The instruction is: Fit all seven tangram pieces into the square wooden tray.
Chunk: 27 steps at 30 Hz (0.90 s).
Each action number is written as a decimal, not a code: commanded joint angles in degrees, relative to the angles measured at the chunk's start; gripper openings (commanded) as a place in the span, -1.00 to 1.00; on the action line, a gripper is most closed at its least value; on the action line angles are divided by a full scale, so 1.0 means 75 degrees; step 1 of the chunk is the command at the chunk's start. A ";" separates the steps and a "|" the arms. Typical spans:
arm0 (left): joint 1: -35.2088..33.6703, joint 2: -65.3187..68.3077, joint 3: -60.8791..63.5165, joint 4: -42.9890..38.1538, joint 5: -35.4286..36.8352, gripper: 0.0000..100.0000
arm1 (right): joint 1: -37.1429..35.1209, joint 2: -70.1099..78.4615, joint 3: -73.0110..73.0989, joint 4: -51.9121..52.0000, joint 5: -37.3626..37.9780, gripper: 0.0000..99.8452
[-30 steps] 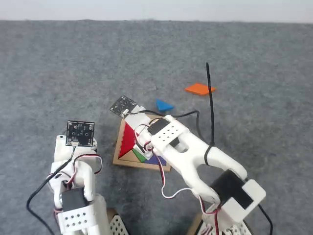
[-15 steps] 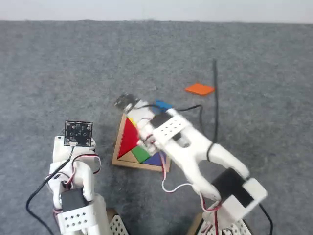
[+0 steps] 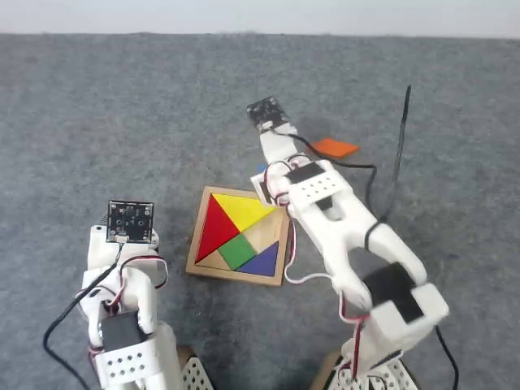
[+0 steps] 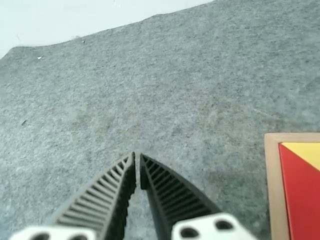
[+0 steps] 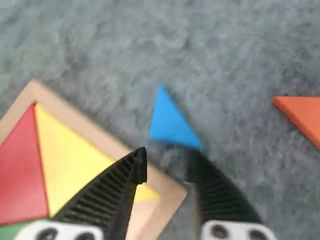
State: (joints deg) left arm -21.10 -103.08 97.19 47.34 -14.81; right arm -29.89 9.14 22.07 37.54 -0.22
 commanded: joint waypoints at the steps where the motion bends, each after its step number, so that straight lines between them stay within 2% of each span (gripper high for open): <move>1: -0.0023 -0.0152 -0.0100 0.0000 -0.0094 -0.97 | 0.0111 0.0440 -0.1043 -0.0182 -0.0164 -0.50; 6: -0.0023 -0.0152 -0.0100 0.0000 -0.0094 -0.97 | -0.0006 0.1553 -0.2532 0.0428 0.1067 -0.50; 14: -0.0023 -0.0152 -0.0100 0.0000 -0.0094 -0.97 | -0.0240 0.3112 -0.5720 0.3874 0.3610 -0.51; 21: -0.0023 -0.0152 -0.0100 0.0000 -0.0094 -0.97 | -0.0275 0.4484 -0.7654 0.5468 0.4583 -0.51; 24: -0.0023 -0.0152 -0.0100 0.0000 -0.0094 -0.97 | -0.0264 0.4894 -0.8147 0.5867 0.5099 -0.51; 27: -0.0023 -0.0152 -0.0100 0.0000 -0.0094 -0.97 | -0.0264 0.5234 -0.8486 0.5984 0.5204 -0.51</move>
State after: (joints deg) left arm -21.10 -103.08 97.19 47.34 -14.81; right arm -31.21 48.09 -36.92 80.62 37.32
